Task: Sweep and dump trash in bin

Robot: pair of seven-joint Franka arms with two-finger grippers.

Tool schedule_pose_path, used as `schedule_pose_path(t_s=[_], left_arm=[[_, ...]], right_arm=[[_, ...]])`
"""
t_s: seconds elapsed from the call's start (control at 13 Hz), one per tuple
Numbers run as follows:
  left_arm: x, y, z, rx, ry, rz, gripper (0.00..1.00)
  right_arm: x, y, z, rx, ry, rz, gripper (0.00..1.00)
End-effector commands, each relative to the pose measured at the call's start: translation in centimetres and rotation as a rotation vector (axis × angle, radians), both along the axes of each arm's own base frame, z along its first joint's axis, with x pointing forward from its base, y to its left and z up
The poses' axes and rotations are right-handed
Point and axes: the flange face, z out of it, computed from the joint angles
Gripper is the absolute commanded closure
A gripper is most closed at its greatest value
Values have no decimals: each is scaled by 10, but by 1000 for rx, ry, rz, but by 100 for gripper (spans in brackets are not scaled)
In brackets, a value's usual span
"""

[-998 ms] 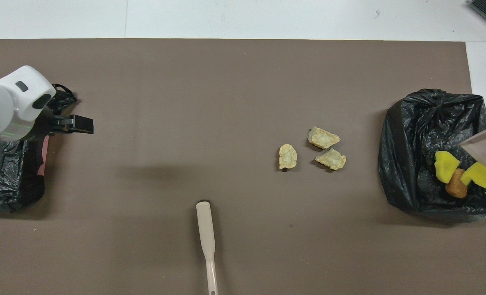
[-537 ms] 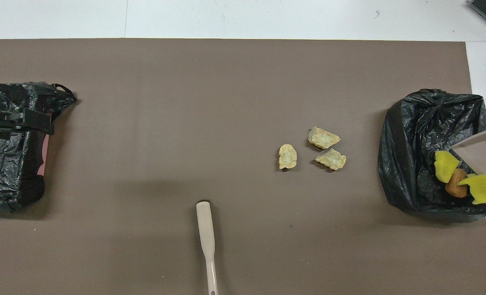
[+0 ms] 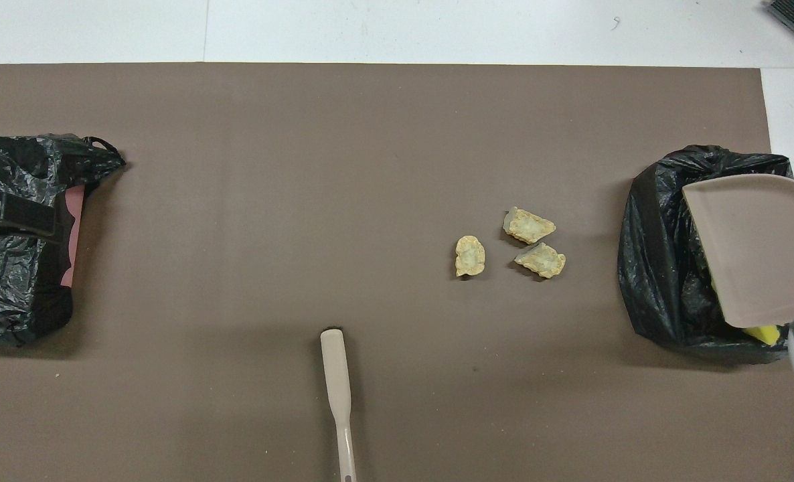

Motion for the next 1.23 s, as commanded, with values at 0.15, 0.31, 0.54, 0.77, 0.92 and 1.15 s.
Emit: schedule_pose_path(t_s=[0.15, 0.31, 0.54, 0.77, 0.92, 1.15], left_arm=[[-12, -1, 1, 14, 6, -37, 0], [-12, 2, 2, 7, 4, -89, 0], [-13, 2, 0, 7, 2, -103, 0], [-12, 1, -1, 7, -3, -104, 0], [-12, 0, -2, 8, -1, -104, 0], [-15, 1, -4, 10, 3, -98, 0]], right_arm=[[-5, 73, -8, 262, -202, -280, 100], [-3, 118, -19, 358, -309, -454, 100], [3, 193, -58, 449, -407, -693, 100], [10, 265, -87, 542, -510, -1026, 100], [15, 322, -126, 565, -539, -1228, 100], [34, 406, -155, 666, -523, -1459, 100]])
